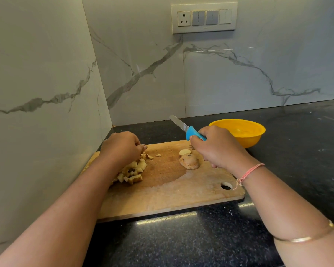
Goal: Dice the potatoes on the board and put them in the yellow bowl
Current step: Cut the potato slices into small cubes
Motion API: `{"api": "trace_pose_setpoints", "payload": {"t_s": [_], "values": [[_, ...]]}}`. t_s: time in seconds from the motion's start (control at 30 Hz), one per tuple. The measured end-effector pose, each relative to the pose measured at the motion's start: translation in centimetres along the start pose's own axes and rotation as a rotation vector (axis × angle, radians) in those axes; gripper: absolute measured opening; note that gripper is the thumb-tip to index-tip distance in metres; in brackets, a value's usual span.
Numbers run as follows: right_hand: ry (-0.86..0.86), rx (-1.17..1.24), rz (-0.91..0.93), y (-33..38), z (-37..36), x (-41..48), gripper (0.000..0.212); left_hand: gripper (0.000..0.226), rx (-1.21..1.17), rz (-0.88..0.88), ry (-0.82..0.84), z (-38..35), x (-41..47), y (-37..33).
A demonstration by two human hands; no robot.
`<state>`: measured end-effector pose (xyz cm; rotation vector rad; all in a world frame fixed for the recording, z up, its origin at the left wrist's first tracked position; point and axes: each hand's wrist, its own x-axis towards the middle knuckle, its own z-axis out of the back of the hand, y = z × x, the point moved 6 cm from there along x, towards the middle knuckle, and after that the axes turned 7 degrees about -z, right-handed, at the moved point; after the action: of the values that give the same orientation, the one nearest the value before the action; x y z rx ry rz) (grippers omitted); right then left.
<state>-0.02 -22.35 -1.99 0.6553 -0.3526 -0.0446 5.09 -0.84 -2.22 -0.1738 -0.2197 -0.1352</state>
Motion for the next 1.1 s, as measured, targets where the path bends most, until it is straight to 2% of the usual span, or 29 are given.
{"api": "trace_pose_setpoints", "payload": {"t_s": [0.13, 0.23, 0.33, 0.43, 0.53, 0.67, 0.87, 1.0, 1.1], "values": [[-0.005, 0.009, 0.001, 0.0, 0.1, 0.0, 0.026, 0.020, 0.096, -0.009, -0.091, 1.0, -0.6, -1.3], [-0.008, 0.000, 0.005, 0.1, 0.2, 0.0, 0.026, 0.026, 0.045, -0.178, -0.102, 0.5, -1.1, -4.1], [-0.010, -0.003, 0.007, 0.1, 0.3, -0.1, 0.025, 0.029, -0.042, -0.392, -0.008, -0.9, -1.9, -7.6], [-0.027, -0.010, 0.002, 0.0, 0.3, 0.0, 0.025, 0.042, -0.030, -0.526, 0.131, -2.4, -2.4, -9.5], [-0.031, -0.013, 0.005, 0.1, 0.3, 0.0, 0.025, 0.050, -0.033, -0.548, 0.206, -3.1, -2.2, -9.7], [-0.029, -0.010, 0.011, 0.1, 0.2, 0.0, 0.027, 0.049, -0.100, -0.531, 0.218, -3.2, -2.2, -9.6], [-0.047, -0.004, 0.013, 0.1, 0.3, 0.0, 0.027, 0.050, -0.146, -0.605, 0.226, -3.0, -2.2, -9.7], [-0.054, -0.004, 0.004, 0.1, 0.3, 0.1, 0.029, 0.043, -0.089, -0.626, 0.232, -3.4, -1.9, -9.8], [-0.053, -0.003, 0.004, 0.1, 0.3, 0.1, 0.028, 0.033, -0.148, -0.628, 0.208, -3.3, -1.9, -9.8]]}}
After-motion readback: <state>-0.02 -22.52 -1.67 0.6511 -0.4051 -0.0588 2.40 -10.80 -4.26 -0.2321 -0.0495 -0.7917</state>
